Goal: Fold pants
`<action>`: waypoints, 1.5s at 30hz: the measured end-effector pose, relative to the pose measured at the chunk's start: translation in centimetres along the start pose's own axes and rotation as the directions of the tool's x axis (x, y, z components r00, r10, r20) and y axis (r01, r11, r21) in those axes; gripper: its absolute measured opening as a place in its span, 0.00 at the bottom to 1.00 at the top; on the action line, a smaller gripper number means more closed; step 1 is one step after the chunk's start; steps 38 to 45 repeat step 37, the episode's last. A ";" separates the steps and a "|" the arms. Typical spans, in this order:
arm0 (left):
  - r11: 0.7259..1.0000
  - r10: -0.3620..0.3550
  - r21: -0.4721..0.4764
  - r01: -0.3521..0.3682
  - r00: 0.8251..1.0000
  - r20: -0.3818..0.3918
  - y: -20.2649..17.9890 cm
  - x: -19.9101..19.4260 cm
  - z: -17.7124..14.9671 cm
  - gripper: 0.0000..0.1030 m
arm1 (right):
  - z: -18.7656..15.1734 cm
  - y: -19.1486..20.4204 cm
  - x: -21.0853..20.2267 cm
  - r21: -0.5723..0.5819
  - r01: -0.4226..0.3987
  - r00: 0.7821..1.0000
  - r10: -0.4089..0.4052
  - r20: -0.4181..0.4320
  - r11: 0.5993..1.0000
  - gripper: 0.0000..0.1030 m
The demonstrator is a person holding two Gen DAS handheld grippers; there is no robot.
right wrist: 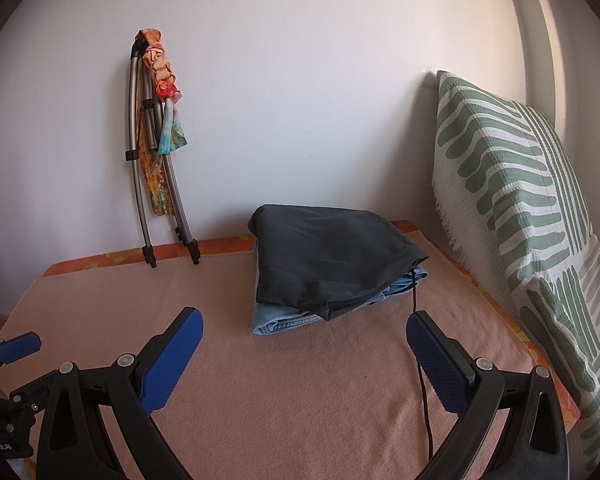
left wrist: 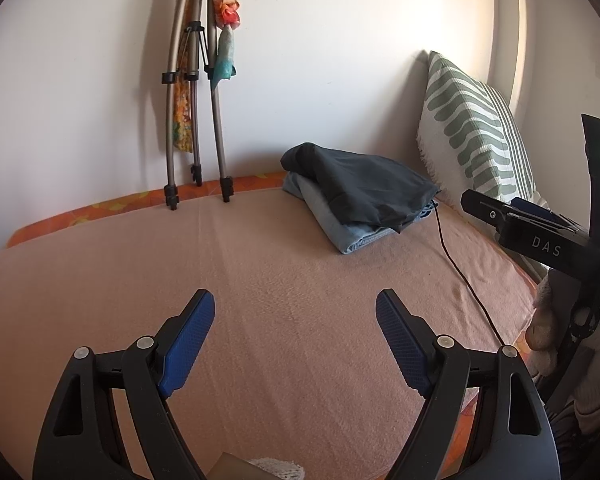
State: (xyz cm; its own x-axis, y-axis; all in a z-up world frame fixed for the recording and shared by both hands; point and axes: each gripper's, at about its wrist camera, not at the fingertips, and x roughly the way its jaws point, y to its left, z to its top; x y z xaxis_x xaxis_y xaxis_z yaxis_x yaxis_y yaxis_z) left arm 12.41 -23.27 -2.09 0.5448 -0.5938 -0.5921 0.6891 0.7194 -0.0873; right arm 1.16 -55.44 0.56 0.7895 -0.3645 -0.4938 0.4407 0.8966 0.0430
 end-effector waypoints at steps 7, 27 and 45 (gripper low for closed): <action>1.000 0.001 0.001 -0.001 1.000 -0.001 0.0 0.0 0.0 0.81 | 0.0 -0.1 0.1 0.003 0.000 1.000 0.000 -0.003 1.000 1.00; 1.000 0.013 0.009 -0.013 1.000 0.003 -0.4 0.0 -0.1 0.81 | -0.1 -0.2 0.1 0.004 -0.002 1.000 0.002 -0.006 1.000 1.00; 1.000 0.011 0.014 -0.011 1.000 -0.004 -0.5 0.0 -0.3 0.81 | 0.0 -0.3 0.2 0.000 -0.007 1.000 0.007 -0.012 1.000 1.00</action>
